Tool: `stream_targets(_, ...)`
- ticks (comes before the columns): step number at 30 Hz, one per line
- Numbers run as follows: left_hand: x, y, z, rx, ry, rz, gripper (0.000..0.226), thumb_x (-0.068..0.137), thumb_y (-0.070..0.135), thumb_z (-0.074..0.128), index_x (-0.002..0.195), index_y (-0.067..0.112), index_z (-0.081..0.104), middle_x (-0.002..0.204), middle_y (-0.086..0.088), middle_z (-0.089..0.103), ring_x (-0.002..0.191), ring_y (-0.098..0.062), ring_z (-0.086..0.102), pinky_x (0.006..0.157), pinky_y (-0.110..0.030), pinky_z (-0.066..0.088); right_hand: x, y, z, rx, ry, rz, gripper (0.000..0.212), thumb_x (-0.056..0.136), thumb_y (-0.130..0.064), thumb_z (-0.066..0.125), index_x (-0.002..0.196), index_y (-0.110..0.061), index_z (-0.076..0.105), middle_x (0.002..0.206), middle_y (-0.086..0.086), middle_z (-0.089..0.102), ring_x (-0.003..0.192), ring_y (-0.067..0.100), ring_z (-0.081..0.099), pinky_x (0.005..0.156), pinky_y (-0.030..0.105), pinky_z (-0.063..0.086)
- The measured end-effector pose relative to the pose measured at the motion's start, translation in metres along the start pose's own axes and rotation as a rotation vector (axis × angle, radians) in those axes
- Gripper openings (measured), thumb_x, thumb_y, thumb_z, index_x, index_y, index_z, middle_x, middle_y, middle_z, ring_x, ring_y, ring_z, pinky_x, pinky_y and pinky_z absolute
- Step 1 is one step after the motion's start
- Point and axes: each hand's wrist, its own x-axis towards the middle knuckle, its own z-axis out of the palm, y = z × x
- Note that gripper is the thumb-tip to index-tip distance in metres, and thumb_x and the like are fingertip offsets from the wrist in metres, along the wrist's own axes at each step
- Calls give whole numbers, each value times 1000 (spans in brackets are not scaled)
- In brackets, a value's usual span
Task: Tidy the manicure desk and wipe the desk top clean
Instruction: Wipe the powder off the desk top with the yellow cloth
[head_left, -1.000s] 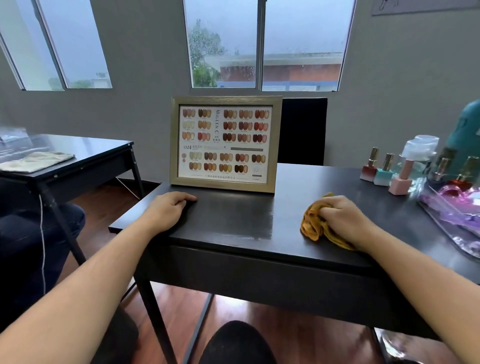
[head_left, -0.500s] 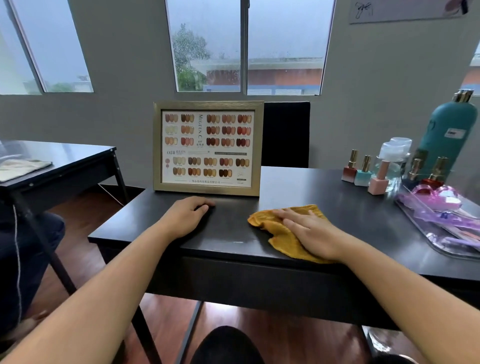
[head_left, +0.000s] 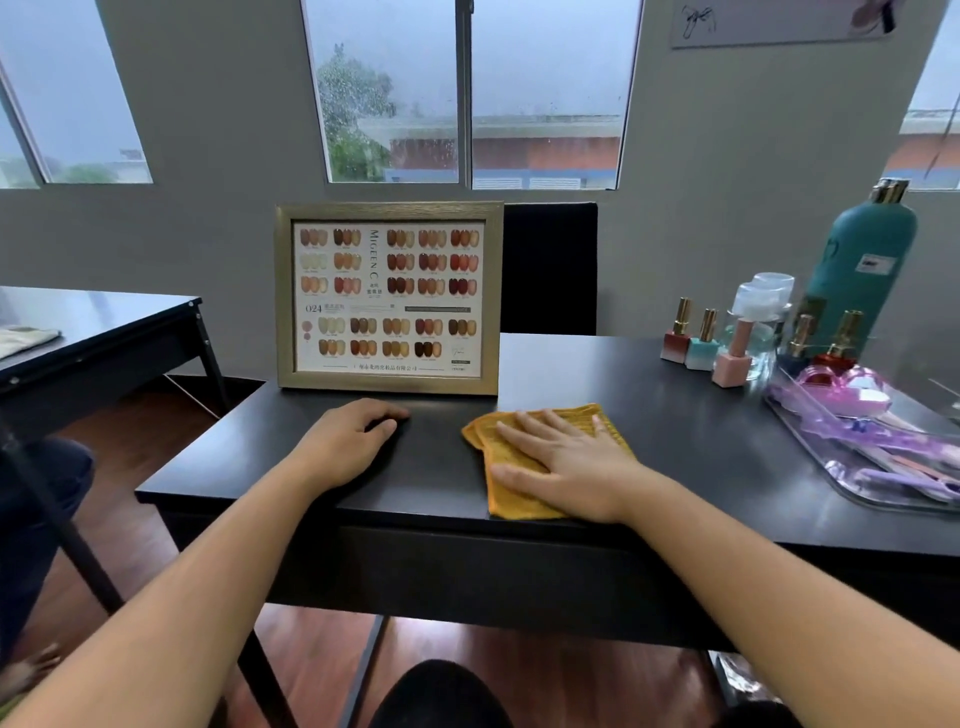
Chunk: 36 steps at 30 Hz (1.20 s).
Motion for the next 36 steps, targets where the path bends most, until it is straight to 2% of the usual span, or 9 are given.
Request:
stream_targets(2,0,-1,0,7,0,12,28,94,24,48,120,29,60,130,8,56,122,-12,47,99,-23,30,-19,7,1,-10,-16,-92,92,63,-91,12,145,-51,-1,156,-22,-7,144,6,-11,115,51,-11)
stream_targets(5,-1,-2,0,6,4,21,28,94,25,49,119,30,60,130,9,56,122,-11,47,99,-23,29,-38,35,-6,3,-47,-104,87,61,-91,9,141,-57,-3,153,-28,-8,142,0,-13,116,43,-11)
stream_targets(12,-1,3,0,26,17,7,28,94,25,49,120,29,60,129,9,57,122,-12,47,96,-23,30,-12,97,-20,32,25,526,81,80,-79,15,148,-40,-1,160,-7,-9,146,24,-9,111,64,-4)
stream_targets(14,-1,4,0,25,21,-3,28,94,25,49,119,29,60,129,9,57,122,-12,47,97,-23,30,3,80,-21,59,13,574,83,76,-83,10,147,-43,-3,160,-1,-11,145,32,-12,107,69,-7)
stream_targets(17,-2,4,0,20,19,-6,28,94,26,48,119,29,60,129,8,57,122,-12,47,99,-24,31,16,43,-15,67,13,427,74,78,-80,5,145,-50,0,160,-3,-10,145,31,-12,105,70,-11)
stream_targets(22,-3,3,-1,0,12,2,28,94,26,49,119,30,60,129,9,57,122,-11,47,102,-27,31,-4,16,2,101,9,11,61,85,-70,-4,142,-56,10,157,-20,-2,145,9,-8,110,60,-16)
stream_targets(25,-3,3,-1,-8,3,3,28,94,27,49,119,31,60,130,10,56,122,-11,47,103,-28,31,-24,42,-2,99,-23,-36,51,88,-68,5,139,-60,7,155,-25,-3,144,3,-9,112,56,-15)
stream_targets(32,-2,2,-1,1,-4,-6,28,93,31,51,119,33,60,130,10,56,121,-11,47,101,-27,32,-3,101,-19,74,62,534,62,91,-65,13,148,-41,3,159,-12,-7,147,18,-7,107,68,-8)
stream_targets(36,-2,4,-1,11,3,-9,28,93,30,51,119,33,60,130,10,56,121,-11,47,99,-25,31,23,65,-20,85,39,521,80,79,-80,14,148,-41,1,160,-6,-8,146,27,-10,104,72,-10)
